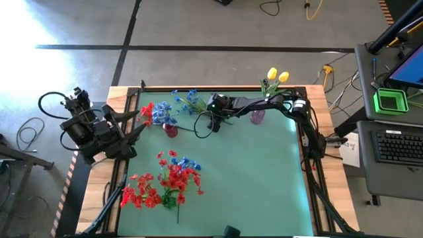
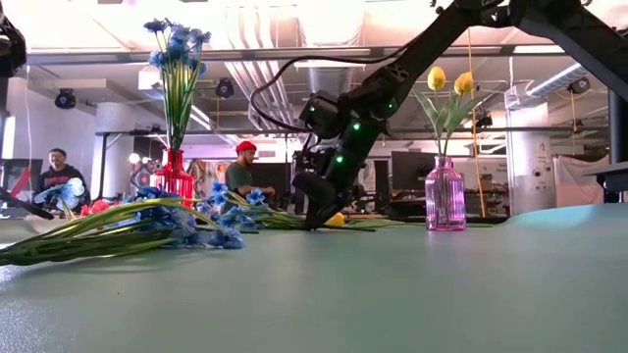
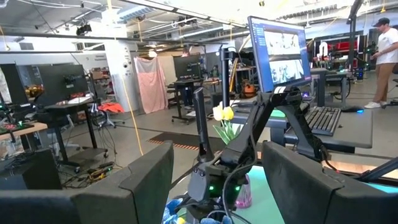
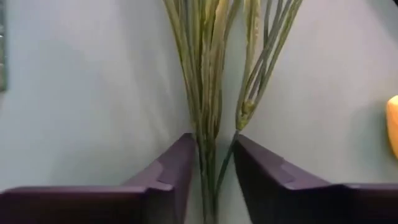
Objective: Sort flowers into vase by color
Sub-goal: Put the top blue flower into the red vase
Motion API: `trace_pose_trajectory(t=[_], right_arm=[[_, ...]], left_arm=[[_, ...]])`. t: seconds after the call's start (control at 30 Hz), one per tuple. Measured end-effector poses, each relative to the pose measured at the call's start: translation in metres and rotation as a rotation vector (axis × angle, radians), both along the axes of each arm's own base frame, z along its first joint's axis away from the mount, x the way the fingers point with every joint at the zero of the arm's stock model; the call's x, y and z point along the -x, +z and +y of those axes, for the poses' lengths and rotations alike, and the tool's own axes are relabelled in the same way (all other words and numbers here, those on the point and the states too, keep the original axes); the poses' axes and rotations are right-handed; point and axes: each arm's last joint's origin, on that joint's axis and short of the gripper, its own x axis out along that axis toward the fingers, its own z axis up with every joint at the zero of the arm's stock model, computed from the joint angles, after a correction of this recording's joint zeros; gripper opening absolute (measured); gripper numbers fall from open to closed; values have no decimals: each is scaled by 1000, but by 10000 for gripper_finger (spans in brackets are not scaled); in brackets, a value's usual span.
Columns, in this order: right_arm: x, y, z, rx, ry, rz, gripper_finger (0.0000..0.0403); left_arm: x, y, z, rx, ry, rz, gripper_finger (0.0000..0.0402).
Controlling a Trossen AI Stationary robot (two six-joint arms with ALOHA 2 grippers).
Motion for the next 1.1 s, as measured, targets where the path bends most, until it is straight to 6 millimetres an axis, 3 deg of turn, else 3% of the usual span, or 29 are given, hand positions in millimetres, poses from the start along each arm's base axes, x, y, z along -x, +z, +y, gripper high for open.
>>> trace_pose_trajectory(t=[0.23,0.47,0.63,0.83,1.1], right_arm=[[9,7,7,-31,-33,83,21],[28,25,40,-134,-66,263,25],[34,24,64,-208,-73,347,57],[33,23,89,-225,-31,374,130],[28,30,84,-219,-50,284,238]], left_arm=[[0,0,0,1,0,-1,230],[0,0,0,1,0,-2,230],[0,0,0,0,-1,-1,230],[0,0,0,-3,-1,1,230],[0,0,0,-4,0,2,230]])
